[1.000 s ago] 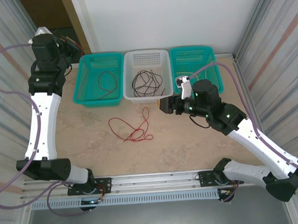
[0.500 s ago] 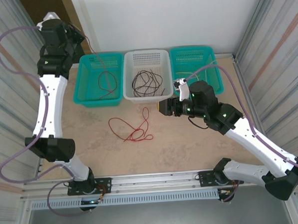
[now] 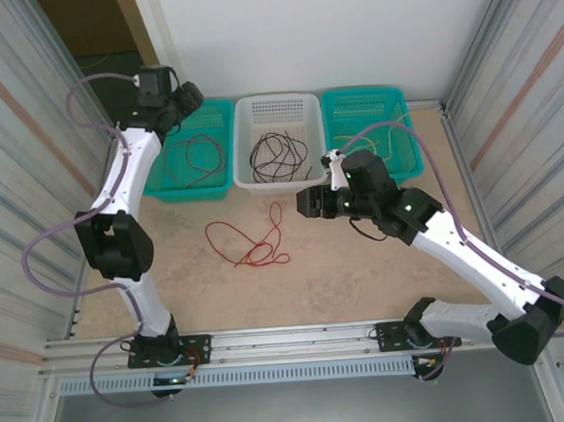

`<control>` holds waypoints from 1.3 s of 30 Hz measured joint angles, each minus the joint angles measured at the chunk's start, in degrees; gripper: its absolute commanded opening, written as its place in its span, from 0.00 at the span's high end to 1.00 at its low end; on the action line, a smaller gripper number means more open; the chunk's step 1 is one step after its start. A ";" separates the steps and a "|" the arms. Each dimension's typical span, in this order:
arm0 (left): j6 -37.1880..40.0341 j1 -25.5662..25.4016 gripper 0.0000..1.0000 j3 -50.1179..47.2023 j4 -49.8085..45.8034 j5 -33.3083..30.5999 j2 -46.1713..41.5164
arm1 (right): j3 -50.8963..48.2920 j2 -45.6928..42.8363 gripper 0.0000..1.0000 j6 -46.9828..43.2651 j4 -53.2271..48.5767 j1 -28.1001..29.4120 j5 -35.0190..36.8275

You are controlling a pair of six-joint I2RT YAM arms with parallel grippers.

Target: Untangle the cables

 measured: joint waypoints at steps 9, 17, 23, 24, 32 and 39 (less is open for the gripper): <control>1.57 -9.07 0.33 -23.89 1.33 -0.26 -13.46 | 8.48 12.92 0.51 -0.61 -4.90 -3.93 4.90; 0.96 -16.72 0.43 -47.01 2.80 1.31 -37.88 | 14.56 23.52 0.51 -3.32 -7.37 -4.28 4.52; -4.09 -16.72 0.46 -62.69 1.46 3.91 -47.98 | 11.19 27.58 0.47 -2.36 -6.54 0.35 2.49; -4.85 -16.72 0.46 -64.63 1.44 4.55 -49.03 | 10.23 28.20 0.47 -1.57 -5.88 1.40 2.08; -7.89 -16.72 0.47 -69.00 3.93 9.03 -53.24 | 5.57 34.75 0.47 6.82 2.86 4.59 2.01; -8.28 -16.72 0.46 -69.05 6.32 11.04 -53.33 | 6.21 40.30 0.58 11.30 7.54 4.20 5.11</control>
